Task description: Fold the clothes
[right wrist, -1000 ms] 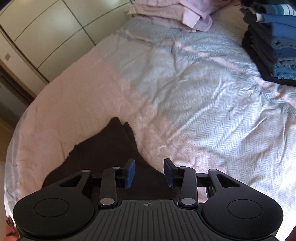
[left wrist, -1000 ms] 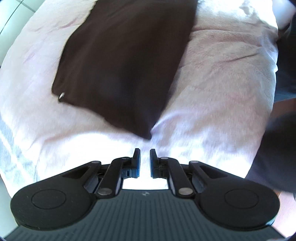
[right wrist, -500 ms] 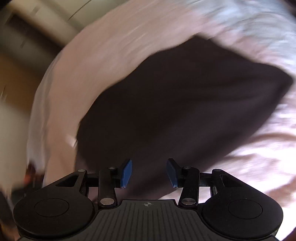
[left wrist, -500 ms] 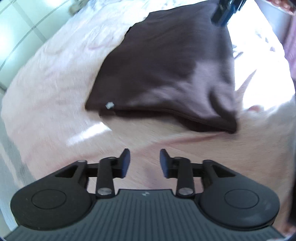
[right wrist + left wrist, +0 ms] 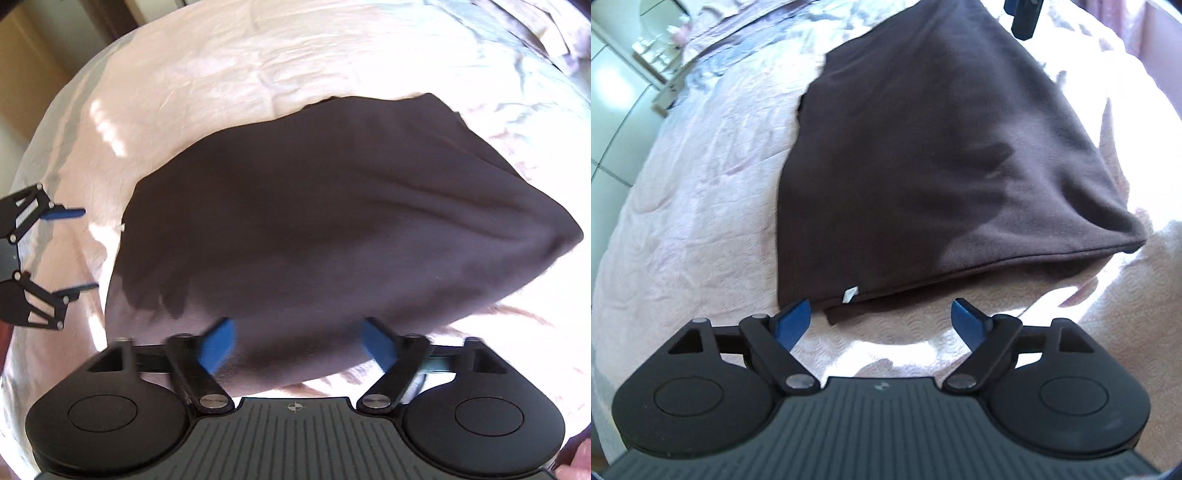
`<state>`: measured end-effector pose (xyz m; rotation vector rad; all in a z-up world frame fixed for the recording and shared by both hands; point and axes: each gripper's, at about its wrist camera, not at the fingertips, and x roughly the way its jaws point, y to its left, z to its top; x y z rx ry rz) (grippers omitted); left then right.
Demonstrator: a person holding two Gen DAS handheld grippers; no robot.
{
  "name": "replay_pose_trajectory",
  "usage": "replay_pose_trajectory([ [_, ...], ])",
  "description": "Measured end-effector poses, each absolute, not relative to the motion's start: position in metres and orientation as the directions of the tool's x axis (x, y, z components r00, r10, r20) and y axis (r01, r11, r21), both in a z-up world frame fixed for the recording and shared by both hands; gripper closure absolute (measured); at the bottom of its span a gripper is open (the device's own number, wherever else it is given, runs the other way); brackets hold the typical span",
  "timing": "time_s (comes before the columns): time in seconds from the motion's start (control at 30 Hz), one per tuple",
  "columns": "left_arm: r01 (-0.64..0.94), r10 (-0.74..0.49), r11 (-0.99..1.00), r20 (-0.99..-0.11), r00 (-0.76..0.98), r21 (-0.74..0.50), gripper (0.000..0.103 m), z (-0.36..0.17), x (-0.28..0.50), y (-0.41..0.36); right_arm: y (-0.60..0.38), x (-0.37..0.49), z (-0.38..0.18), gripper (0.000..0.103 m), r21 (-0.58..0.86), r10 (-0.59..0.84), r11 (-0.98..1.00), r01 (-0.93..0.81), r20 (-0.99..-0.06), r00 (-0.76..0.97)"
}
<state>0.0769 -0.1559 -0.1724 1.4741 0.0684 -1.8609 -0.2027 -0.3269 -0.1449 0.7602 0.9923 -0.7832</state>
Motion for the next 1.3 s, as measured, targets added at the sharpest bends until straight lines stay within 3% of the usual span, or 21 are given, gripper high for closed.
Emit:
replay_pose_trajectory([
  [0.1, 0.517, -0.512, -0.747, -0.858, -0.046, 0.418, 0.019, -0.174, 0.078, -0.156, -0.325, -0.203, -0.144, 0.02, 0.194, -0.197, 0.524, 0.829, -0.919, 0.34],
  [0.23, 0.481, -0.526, -0.759, -0.849, -0.055, 0.439, 0.019, -0.173, 0.08, -0.153, -0.314, -0.193, -0.144, 0.02, 0.099, -0.217, 0.604, 0.791, -0.934, 0.283],
  [0.43, 0.405, -0.535, -0.78, -0.844, -0.039, 0.476, 0.018, -0.181, 0.08, -0.147, -0.306, -0.188, -0.155, 0.02, 0.136, -0.174, 0.647, 0.751, -0.932, 0.319],
  [0.63, 0.078, -0.607, -0.794, -0.79, -0.089, 0.602, 0.018, -0.226, 0.09, -0.141, -0.272, -0.165, -0.16, 0.021, 0.088, -0.19, 0.768, 0.635, -0.915, 0.356],
  [0.8, -0.065, -0.66, -0.731, -0.728, -0.187, 0.679, 0.018, -0.261, 0.102, -0.154, -0.238, -0.148, -0.171, 0.021, -0.002, -0.262, 0.79, 0.613, -0.906, 0.334],
  [0.87, -0.065, -0.676, -0.71, -0.704, -0.218, 0.702, 0.025, -0.265, 0.104, -0.163, -0.224, -0.14, -0.178, 0.021, -0.048, -0.29, 0.801, 0.597, -0.903, 0.317],
  [0.93, -0.065, -0.676, -0.708, -0.702, -0.226, 0.703, 0.055, -0.267, 0.105, -0.17, -0.208, -0.131, -0.185, 0.021, -0.112, -0.318, 0.833, 0.541, -0.899, 0.302],
  [1.03, -0.052, -0.656, -0.729, -0.718, -0.231, 0.683, 0.077, -0.264, 0.105, -0.176, -0.19, -0.12, -0.194, 0.021, -0.187, -0.348, 0.875, 0.448, -0.884, 0.311],
  [1.13, -0.033, -0.637, -0.75, -0.734, -0.236, 0.661, 0.087, -0.262, 0.104, -0.18, -0.176, -0.11, -0.204, 0.021, -0.251, -0.374, 0.9, 0.357, -0.866, 0.332],
  [1.3, 0.03, -0.622, -0.772, -0.744, -0.243, 0.635, 0.089, -0.257, 0.103, -0.183, -0.152, -0.094, -0.221, 0.023, -0.358, -0.408, 0.912, 0.199, -0.833, 0.374],
])
